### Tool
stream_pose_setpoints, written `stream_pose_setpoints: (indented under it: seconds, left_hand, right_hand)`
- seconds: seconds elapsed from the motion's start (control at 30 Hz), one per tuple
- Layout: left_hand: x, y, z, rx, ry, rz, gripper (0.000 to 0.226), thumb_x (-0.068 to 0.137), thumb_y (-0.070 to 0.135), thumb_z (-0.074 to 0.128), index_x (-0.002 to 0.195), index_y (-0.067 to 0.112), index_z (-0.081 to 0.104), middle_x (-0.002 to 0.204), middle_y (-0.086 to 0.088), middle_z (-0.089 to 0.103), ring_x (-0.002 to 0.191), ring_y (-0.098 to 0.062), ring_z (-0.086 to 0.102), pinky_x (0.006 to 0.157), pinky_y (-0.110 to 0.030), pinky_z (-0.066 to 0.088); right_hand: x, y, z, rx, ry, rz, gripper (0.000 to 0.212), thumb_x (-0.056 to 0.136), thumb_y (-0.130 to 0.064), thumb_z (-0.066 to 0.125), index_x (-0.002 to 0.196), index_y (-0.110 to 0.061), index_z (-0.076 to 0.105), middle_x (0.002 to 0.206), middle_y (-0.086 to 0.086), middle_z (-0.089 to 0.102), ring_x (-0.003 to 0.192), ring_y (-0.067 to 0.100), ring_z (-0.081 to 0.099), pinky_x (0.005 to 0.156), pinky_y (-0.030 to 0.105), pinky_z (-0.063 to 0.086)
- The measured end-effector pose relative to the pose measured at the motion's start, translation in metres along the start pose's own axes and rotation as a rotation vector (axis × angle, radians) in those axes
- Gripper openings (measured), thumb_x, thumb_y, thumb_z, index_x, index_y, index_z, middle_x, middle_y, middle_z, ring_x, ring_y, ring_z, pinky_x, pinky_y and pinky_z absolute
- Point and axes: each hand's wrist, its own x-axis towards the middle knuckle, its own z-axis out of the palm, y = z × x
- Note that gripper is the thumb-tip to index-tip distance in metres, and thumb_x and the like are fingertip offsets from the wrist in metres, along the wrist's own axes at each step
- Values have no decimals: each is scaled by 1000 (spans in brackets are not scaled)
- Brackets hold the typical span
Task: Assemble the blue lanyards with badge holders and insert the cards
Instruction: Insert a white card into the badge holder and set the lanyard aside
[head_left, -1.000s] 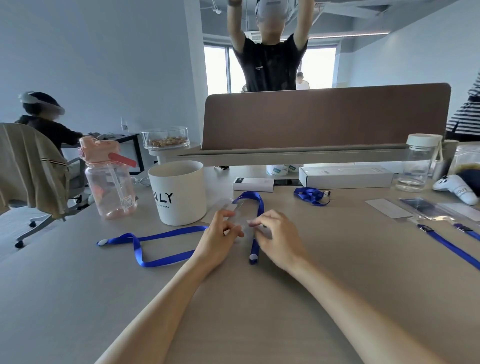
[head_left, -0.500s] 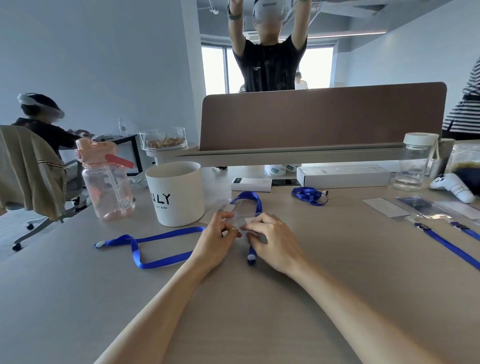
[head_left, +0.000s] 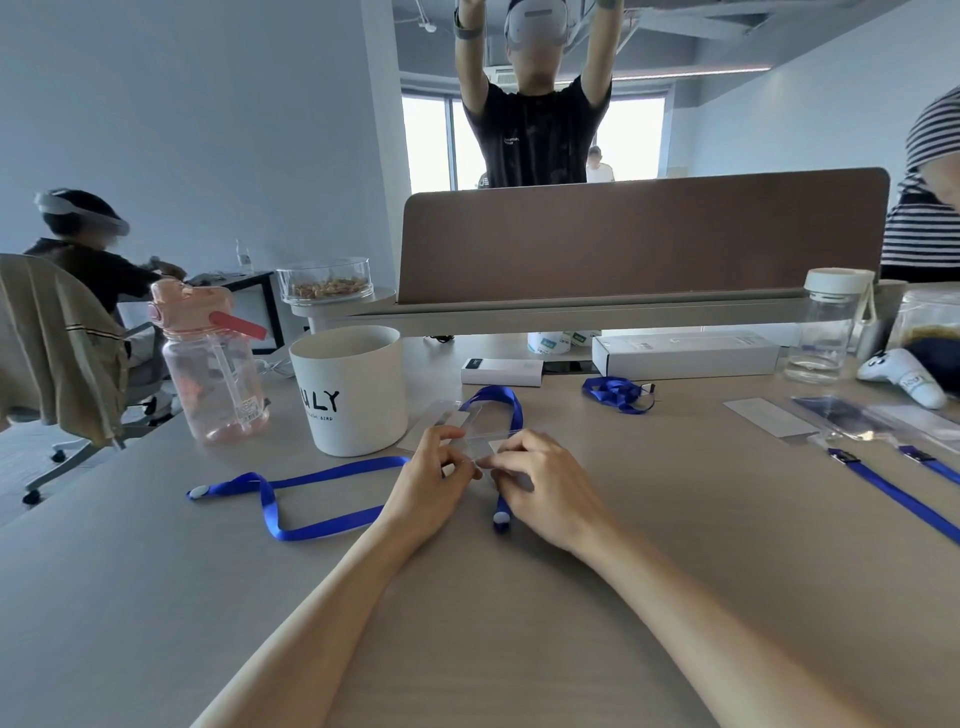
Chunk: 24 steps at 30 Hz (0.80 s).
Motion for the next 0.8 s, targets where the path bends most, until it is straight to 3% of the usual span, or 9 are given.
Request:
stream_pose_setpoints:
  seconds: [0.1, 0.23, 0.37, 0.5, 0.8]
  left_hand:
    - [0, 0, 0, 7, 8, 0, 30, 94, 14, 57, 120, 18, 44, 87, 5, 71, 94, -9, 61, 79, -11, 41]
    - [1, 1, -2, -15, 42, -8, 28, 93, 14, 59, 116, 21, 45, 88, 6, 71, 98, -13, 60, 80, -18, 39]
    - [0, 1, -2, -4, 48, 2, 29, 92, 16, 60, 116, 19, 45, 89, 7, 72, 98, -14, 61, 83, -23, 39]
    - [-2, 1, -2, 43, 47, 63, 28, 93, 16, 59, 114, 17, 42, 90, 7, 72, 97, -13, 63, 85, -23, 39]
    - [-2, -2, -3, 135, 72, 174, 28, 91, 13, 60, 110, 19, 40, 87, 7, 70, 86, -7, 61, 71, -6, 41]
  right_hand:
    - [-1, -1, 0, -4, -30, -23, 22, 88, -15, 64, 104, -25, 76, 109, -2, 64, 103, 17, 55, 82, 31, 46]
    - [-1, -4, 4, -30, -52, -84, 24, 85, -13, 63, 105, -21, 76, 96, -1, 67, 91, 20, 58, 72, 30, 45]
    - [0, -2, 2, -16, -10, -31, 20, 84, -13, 63, 99, -20, 75, 92, -3, 65, 89, 17, 56, 70, 25, 39]
    - [0, -1, 1, -22, 0, -23, 20, 84, -11, 61, 96, -19, 75, 89, -3, 63, 85, 18, 57, 68, 29, 44]
    - [0, -2, 1, -20, -6, -25, 29, 88, -11, 60, 111, -21, 73, 93, 0, 65, 85, 19, 60, 70, 33, 49]
